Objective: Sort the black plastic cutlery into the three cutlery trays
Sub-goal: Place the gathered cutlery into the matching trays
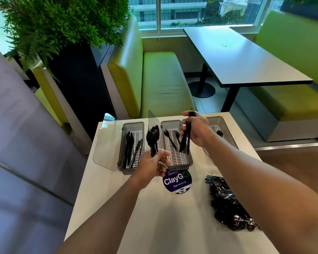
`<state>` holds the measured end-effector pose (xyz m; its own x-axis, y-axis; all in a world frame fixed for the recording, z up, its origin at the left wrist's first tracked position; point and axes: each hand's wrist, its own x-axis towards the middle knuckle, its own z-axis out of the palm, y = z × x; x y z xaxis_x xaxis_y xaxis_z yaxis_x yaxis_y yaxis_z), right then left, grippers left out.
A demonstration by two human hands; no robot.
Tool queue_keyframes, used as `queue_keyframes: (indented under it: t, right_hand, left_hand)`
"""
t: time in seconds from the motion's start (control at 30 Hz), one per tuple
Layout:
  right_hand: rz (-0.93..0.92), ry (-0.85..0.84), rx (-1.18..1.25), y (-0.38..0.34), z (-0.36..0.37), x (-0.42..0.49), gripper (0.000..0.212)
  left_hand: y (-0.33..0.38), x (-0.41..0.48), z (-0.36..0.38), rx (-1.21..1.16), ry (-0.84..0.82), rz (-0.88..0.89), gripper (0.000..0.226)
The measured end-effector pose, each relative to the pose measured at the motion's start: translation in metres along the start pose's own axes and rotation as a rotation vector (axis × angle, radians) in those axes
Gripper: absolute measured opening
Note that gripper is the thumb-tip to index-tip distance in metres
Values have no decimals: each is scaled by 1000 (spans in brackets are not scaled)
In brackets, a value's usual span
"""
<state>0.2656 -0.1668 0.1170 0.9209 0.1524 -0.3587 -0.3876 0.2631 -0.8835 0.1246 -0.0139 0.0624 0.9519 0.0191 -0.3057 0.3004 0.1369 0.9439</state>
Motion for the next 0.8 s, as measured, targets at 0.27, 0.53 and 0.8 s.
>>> queue_keyframes:
  t: [0.27, 0.53, 0.8]
  right_hand:
    - [152, 29, -276, 36, 7, 51, 16]
    - [222, 122, -423, 88, 24, 109, 30]
    - [162, 254, -582, 104, 29, 133, 19]
  left_hand:
    - [7, 6, -14, 29, 59, 40, 32]
    - [9, 17, -33, 55, 61, 59, 33]
    - [9, 13, -34, 24, 13, 54, 34]
